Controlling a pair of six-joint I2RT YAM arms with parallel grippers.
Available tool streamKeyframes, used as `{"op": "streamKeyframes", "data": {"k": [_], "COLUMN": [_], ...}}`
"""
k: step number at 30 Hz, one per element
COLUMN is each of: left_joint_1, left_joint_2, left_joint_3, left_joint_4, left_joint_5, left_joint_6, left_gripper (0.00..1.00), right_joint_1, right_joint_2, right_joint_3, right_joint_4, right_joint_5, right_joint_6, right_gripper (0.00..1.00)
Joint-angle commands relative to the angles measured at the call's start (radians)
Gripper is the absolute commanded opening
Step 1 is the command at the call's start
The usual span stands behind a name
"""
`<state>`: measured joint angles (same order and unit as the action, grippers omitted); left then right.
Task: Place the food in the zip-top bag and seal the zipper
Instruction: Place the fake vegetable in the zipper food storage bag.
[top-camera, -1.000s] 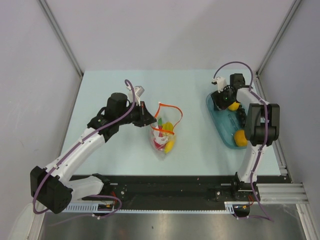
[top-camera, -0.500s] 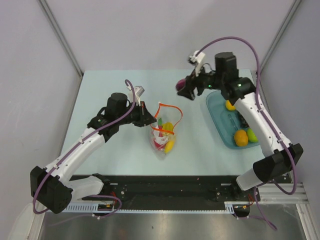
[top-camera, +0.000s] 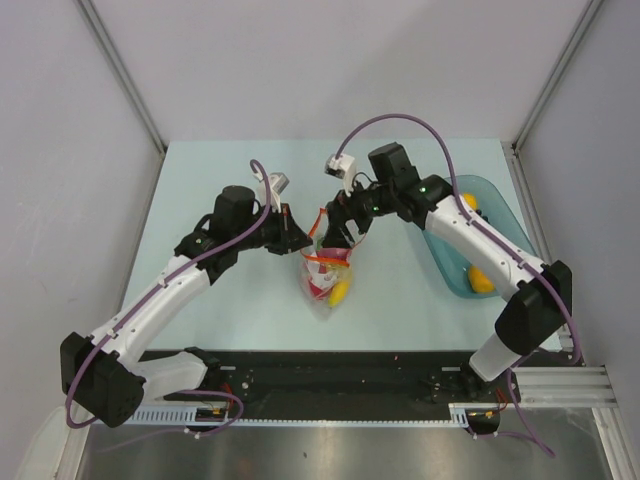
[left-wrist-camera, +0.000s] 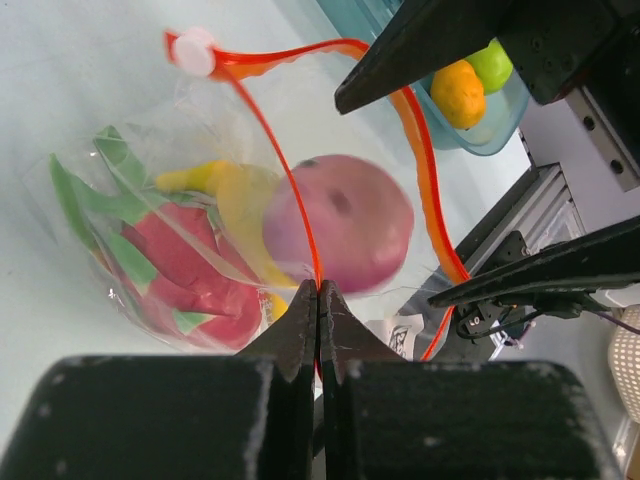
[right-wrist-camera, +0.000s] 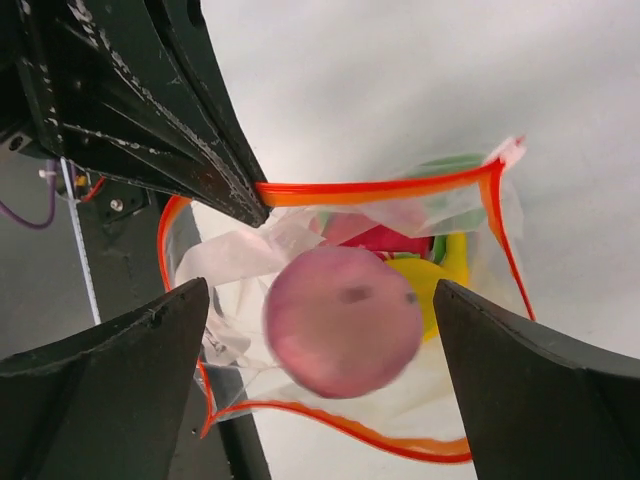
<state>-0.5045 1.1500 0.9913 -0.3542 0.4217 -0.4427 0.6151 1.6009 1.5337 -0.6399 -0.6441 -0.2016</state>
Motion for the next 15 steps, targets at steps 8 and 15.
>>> {"op": "streamKeyframes", "data": {"k": [8, 15], "left_joint_1": [-0.002, -0.002], "left_joint_2": [-0.024, -0.013], "left_joint_3": [0.044, 0.033], "left_joint_4": [0.017, 0.034], "left_joint_5": [-0.003, 0.000], "left_joint_6": [0.025, 0.018], "left_gripper": [0.01, 0.01], "right_joint_1": [-0.467, -0.745], "right_joint_2": [-0.079, 0.017], "right_joint_3": [0.042, -0.043], "right_joint_4": [-0.017, 0.023], "right_joint_5": [-0.013, 0.236], "right_joint_6": [0.030, -0.065], "right_gripper": [1.00, 0.98]}}
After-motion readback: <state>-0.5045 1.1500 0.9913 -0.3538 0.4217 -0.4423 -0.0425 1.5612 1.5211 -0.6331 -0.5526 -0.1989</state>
